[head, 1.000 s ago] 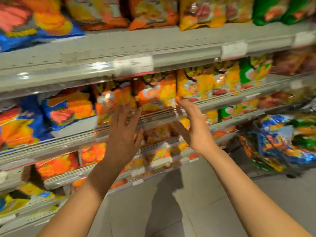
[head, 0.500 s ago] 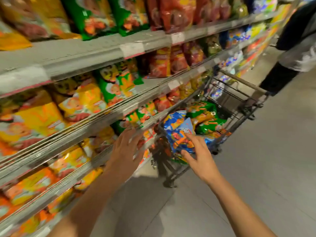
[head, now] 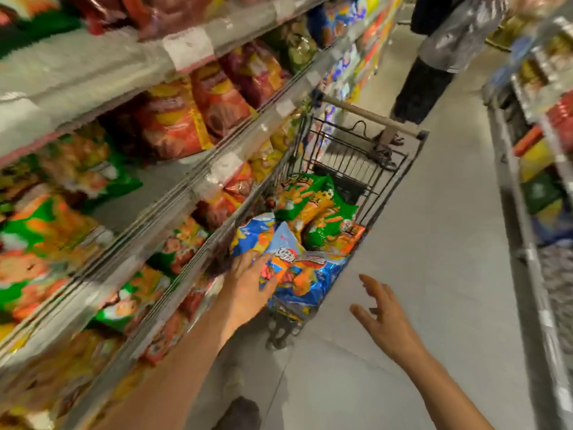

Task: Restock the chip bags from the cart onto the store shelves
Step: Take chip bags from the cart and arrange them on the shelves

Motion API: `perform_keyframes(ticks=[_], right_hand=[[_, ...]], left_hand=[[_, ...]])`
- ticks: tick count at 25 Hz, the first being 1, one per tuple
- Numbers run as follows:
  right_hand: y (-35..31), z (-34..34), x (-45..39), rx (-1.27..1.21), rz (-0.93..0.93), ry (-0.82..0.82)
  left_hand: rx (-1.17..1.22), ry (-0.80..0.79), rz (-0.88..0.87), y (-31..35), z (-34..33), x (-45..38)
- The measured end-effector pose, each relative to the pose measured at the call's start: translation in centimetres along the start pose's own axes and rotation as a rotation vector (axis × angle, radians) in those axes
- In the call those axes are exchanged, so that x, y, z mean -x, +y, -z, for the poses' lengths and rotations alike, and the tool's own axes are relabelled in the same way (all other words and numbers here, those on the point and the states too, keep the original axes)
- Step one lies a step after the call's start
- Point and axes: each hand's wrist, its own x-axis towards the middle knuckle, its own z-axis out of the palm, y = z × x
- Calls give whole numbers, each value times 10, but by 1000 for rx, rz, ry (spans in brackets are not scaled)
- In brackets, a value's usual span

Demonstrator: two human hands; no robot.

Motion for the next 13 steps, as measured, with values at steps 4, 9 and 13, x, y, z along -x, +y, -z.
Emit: perform_keyframes(ticks=[4, 9, 13], right_hand=[[-7, 0, -53, -22, -109, 8], [-13, -8, -126, -16, -132, -75], [0, -5, -209, 4, -118, -157]], left_hand=[[40, -120, 197, -49, -23, -64], [-74, -141, 312, -78, -43, -124], [-93, -188, 420, -86, -67, -167]])
